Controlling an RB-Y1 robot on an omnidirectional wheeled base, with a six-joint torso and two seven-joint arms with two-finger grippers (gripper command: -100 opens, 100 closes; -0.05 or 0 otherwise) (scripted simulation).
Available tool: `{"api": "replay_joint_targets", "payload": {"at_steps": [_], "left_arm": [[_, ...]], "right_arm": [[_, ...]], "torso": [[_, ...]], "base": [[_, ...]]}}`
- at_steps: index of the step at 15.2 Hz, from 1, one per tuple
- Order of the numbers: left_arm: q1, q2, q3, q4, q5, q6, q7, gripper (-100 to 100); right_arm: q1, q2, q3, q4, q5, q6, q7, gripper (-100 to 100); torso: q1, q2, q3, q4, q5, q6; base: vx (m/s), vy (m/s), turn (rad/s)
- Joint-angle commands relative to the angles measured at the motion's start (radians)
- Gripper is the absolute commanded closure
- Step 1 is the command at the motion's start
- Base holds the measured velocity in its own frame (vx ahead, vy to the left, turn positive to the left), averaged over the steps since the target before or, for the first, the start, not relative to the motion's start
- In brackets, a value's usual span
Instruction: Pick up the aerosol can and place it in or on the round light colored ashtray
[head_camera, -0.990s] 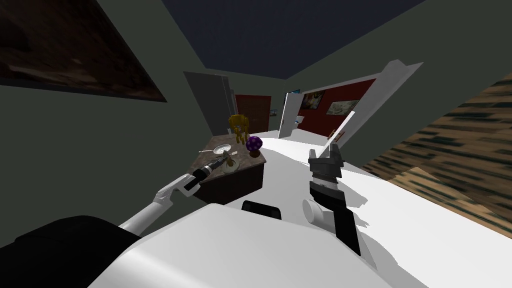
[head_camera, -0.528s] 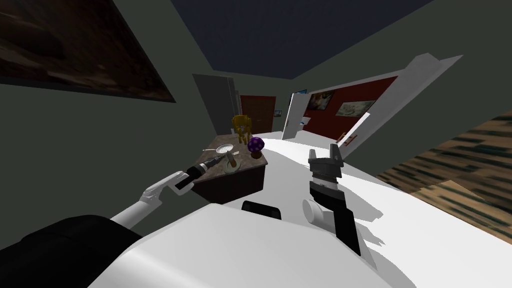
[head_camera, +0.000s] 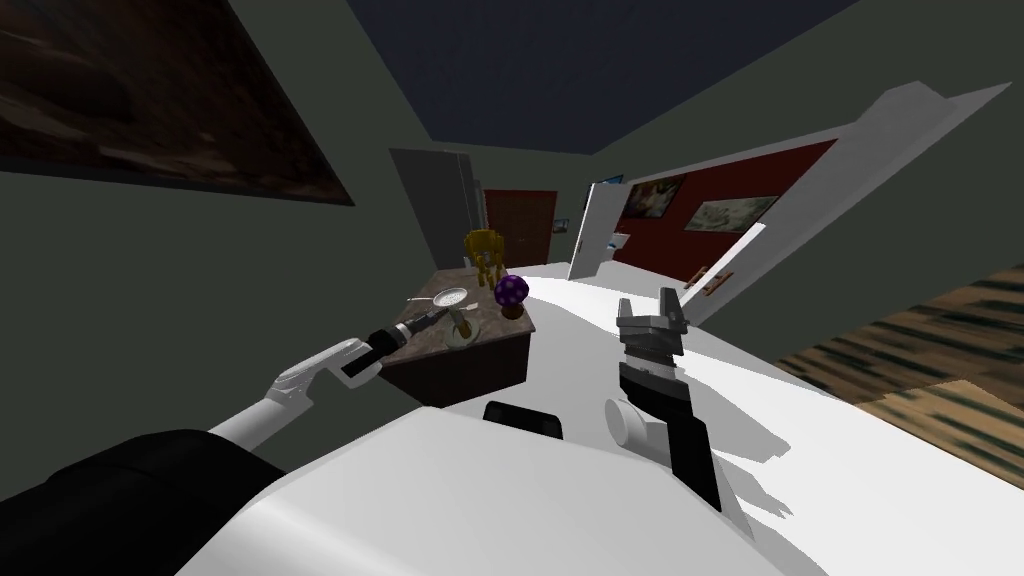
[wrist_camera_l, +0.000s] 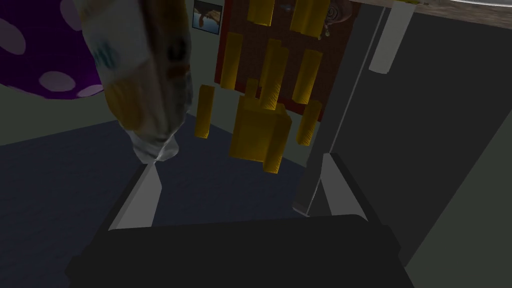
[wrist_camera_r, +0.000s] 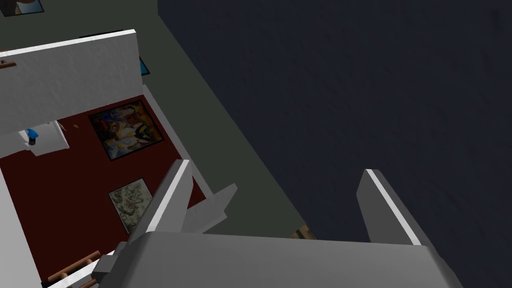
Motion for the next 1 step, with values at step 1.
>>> {"api": "replay_joint_targets", "payload": {"at_steps": [1], "left_arm": [[0.0,0.0,0.0,0.0,0.0,0.0,0.0,-100]], "right_arm": [[0.0,0.0,0.0,0.0,0.0,0.0,0.0,0]], "torso": [[0.0,0.0,0.0,0.0,0.0,0.0]], "base": [[0.0,0.0,0.0]]}}
